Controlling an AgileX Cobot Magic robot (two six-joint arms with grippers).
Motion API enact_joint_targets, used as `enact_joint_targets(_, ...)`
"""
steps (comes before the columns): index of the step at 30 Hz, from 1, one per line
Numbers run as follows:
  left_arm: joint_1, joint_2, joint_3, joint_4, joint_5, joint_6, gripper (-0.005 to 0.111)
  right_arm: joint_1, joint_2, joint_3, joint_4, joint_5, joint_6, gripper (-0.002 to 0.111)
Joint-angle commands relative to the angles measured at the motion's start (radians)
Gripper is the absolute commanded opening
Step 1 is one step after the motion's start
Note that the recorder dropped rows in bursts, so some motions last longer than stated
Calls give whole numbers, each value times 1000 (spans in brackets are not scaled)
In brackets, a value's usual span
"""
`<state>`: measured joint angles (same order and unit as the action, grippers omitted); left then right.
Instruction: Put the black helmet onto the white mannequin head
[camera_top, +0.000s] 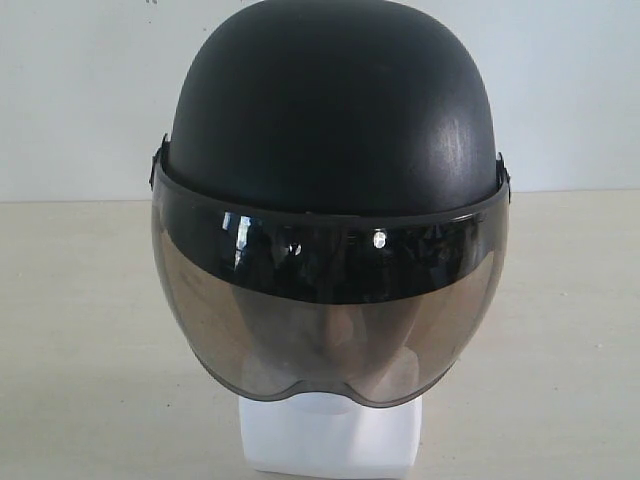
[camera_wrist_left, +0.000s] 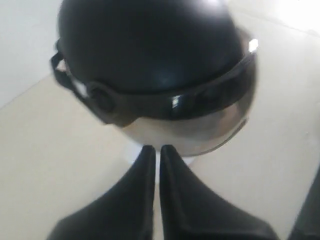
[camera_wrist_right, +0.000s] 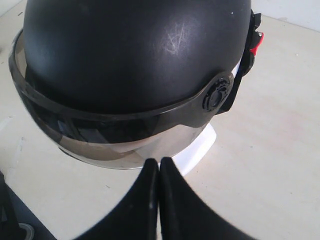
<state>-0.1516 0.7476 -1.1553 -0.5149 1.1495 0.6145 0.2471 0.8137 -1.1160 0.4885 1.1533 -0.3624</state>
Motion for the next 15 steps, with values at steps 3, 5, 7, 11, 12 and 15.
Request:
enact_joint_targets(3, -9, -127, 2, 413, 52, -118, 4, -6, -3, -2, -2, 1, -2, 0)
enact_joint_targets(5, -9, -172, 4, 524, 46, -265, 4, -6, -3, -2, -2, 1, -2, 0)
enact_joint_targets(7, -9, -213, 16, 589, 30, -390, 4, -6, -3, -2, -2, 1, -5, 0)
enact_joint_targets(11, -7, -305, 116, 615, -121, -446, 4, -6, -3, -2, -2, 1, -5, 0)
enact_joint_targets(12, -5, -323, 149, 609, -173, -446, 4, -6, -3, -2, -2, 1, -5, 0)
enact_joint_targets(15, 15, -385, 293, 601, -385, -446, 4, -6, -3, -2, -2, 1, -2, 0)
